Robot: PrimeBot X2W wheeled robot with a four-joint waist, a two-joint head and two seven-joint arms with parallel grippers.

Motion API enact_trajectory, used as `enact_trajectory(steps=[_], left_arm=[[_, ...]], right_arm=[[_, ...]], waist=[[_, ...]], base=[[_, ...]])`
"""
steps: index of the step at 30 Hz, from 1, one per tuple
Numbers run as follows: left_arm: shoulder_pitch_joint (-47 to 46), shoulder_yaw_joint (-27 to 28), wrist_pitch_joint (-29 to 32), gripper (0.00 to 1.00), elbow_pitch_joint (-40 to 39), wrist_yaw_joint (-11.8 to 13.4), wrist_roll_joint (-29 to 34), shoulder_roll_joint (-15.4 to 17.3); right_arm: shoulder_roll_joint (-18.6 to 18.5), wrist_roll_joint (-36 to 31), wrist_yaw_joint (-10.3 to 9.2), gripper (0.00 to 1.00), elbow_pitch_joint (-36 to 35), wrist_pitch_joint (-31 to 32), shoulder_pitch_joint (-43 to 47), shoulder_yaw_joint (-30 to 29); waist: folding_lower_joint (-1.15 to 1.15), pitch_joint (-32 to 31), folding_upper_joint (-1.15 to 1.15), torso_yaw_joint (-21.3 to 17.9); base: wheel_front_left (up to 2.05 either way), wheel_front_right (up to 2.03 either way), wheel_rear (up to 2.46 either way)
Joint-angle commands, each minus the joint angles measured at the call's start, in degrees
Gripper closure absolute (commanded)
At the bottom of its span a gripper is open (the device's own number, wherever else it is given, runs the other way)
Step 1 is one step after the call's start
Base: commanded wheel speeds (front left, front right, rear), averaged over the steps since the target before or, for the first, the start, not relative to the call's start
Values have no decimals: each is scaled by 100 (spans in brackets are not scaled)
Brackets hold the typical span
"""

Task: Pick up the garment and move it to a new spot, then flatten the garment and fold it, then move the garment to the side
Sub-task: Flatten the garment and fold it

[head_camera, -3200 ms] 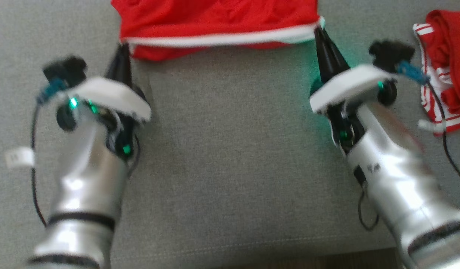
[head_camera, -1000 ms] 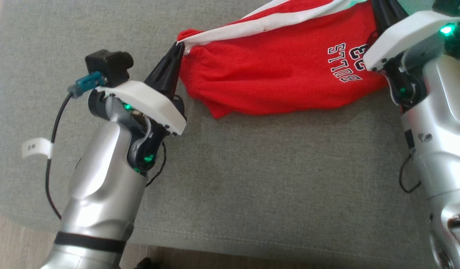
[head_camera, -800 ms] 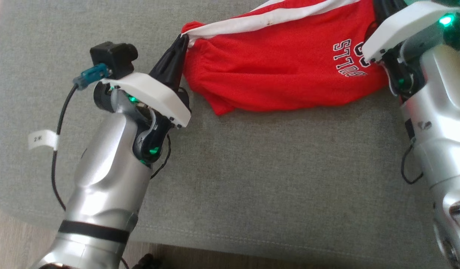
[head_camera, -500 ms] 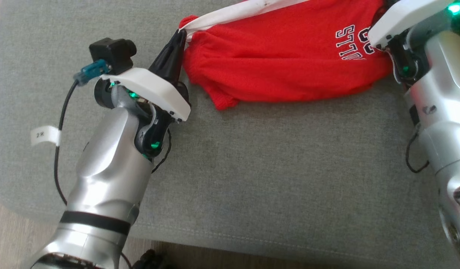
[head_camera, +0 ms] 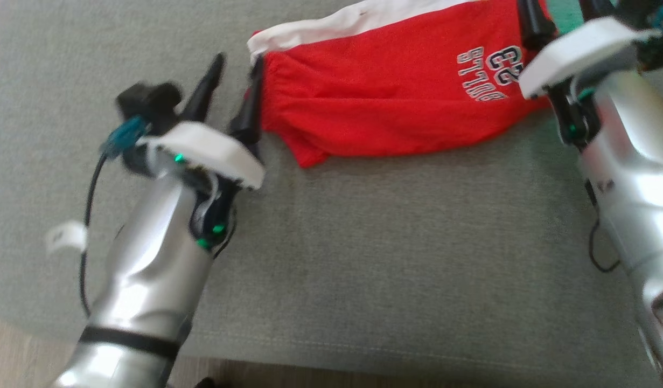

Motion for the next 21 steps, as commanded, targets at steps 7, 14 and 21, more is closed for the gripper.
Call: enact_trajectory(steps=[7,14,21], left_arm=[[911,927,-99,0,-1707,595,601,414],[1797,1300,-101,0,-2513,741,1068,458],[2289,1346,-101,0,-2691,751,1364,413]], right_arm=[[121,-896,-5,0,-1864,-67,1294,-893],[444,-1421,-5,0,-3049,-68,2637,-1505],[674,-1556,-5,0,-3673,119,3606,-1830]], waist=[[0,-395,0,-394],[0,-783,0,-614],[0,-1061,0,-731]], base=[[0,0,0],[0,0,0],[0,0,0]])
